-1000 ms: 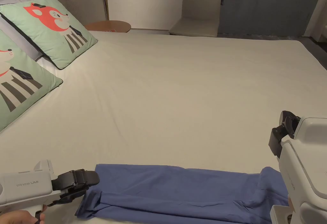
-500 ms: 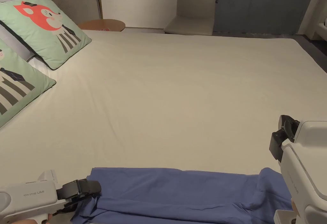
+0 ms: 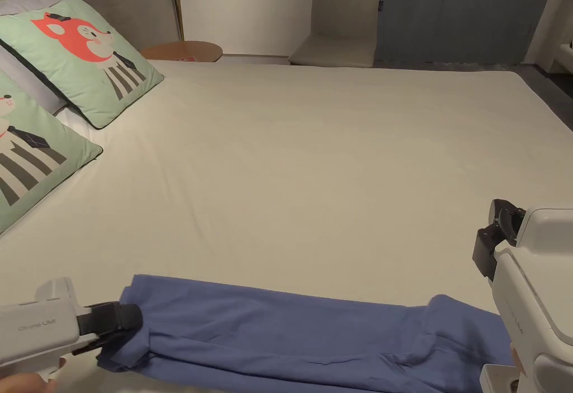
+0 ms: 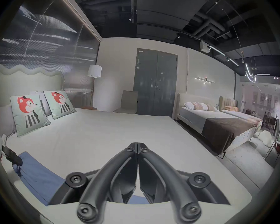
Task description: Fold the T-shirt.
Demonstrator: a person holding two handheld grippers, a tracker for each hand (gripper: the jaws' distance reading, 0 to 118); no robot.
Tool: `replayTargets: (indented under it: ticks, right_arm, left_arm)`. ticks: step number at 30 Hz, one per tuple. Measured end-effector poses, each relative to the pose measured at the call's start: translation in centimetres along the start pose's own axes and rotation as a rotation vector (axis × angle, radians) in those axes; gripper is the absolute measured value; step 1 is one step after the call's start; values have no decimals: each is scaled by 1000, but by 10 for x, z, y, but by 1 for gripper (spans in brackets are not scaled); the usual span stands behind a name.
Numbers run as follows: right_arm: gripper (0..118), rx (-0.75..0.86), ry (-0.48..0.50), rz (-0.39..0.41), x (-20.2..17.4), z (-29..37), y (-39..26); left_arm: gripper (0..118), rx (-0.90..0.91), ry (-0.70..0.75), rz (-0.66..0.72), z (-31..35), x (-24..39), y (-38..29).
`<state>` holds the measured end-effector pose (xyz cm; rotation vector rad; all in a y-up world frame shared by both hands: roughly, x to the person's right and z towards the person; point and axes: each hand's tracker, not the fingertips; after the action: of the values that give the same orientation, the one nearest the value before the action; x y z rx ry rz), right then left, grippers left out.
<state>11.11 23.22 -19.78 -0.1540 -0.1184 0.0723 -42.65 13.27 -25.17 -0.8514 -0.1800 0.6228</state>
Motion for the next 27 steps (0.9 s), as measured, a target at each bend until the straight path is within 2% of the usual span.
replayTargets:
  ticks: [2,5,10,19,27]
  right_arm:
    - [1,6,2,-5,0,2,0]
    - [1,9,5,-9,2,4,-1]
    - [1,5,13,-26,4,9,-2]
    - [1,14,2,-23,20,22,-2]
    - [1,16,-32,-19,38,32,-1]
  left_arm:
    - [4,24,55,0,4,-23,16]
    - [4,17,97,-13,14,-21,23]
    - [4,-28,88,-92,1,33,5]
    - [4,-181,-80,-257,-68,169,-58]
    - [4,-279,-47,-317,-137,218,-102]
